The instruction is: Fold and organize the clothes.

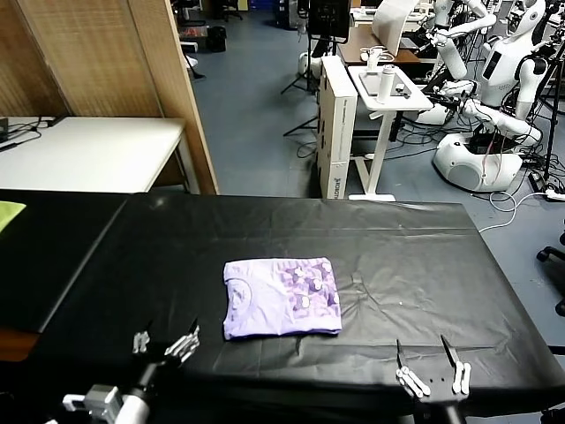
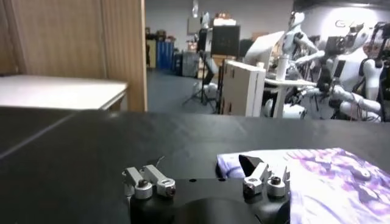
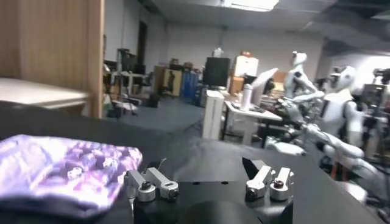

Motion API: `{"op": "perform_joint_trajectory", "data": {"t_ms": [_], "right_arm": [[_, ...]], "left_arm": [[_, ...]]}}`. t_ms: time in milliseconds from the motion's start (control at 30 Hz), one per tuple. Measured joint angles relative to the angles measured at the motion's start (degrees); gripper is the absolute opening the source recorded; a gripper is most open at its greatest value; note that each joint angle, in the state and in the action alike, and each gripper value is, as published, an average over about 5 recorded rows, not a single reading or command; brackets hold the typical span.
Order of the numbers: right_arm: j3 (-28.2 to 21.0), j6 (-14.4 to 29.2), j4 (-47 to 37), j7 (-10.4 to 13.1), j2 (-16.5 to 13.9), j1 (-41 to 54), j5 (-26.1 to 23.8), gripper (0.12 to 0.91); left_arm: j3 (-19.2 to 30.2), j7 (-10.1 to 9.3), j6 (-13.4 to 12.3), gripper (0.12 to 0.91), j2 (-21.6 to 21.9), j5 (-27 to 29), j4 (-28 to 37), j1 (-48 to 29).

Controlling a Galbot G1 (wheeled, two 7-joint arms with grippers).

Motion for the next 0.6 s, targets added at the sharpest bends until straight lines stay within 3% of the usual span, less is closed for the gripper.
{"op": "perform_joint_trajectory", "data": {"t_ms": [333,600], "right_arm": [[-0.41,-6.86,1.98,0.19,-0.89,-2.90,4.33,0.907],[0.15,-8.79,2.32,0.50,-0.78,-3.79,5.84,0.907]], "left_arm": [[-1.79,0.08,1.48,0.907,-0.11,2.11,-0.63,4.33],[-1.87,0.75,2.21,0.907,0.65,2.43,-0.60,4.77]]}}
